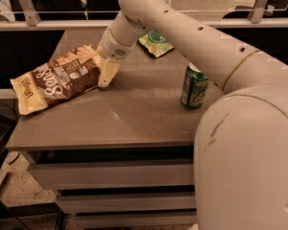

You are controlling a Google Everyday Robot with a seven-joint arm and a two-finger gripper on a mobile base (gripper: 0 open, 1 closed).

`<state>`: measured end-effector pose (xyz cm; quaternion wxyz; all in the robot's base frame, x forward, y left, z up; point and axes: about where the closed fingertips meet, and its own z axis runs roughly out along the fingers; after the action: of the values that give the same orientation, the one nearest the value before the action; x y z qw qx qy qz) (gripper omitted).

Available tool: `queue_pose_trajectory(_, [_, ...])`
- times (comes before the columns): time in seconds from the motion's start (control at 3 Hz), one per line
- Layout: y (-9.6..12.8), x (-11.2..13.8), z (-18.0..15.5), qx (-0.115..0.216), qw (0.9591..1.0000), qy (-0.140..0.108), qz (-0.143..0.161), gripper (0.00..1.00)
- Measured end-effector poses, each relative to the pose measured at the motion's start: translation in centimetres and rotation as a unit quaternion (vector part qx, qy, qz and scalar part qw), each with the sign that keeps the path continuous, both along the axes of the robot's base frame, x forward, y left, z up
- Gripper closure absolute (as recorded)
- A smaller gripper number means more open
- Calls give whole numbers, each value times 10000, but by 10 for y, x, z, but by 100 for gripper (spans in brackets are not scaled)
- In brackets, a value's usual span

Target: Pick brown chip bag

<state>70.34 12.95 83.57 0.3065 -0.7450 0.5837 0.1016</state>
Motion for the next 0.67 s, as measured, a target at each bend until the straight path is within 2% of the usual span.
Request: queue_pose_trajectory(0.67, [0,0,0,4,10000,6,-5,85])
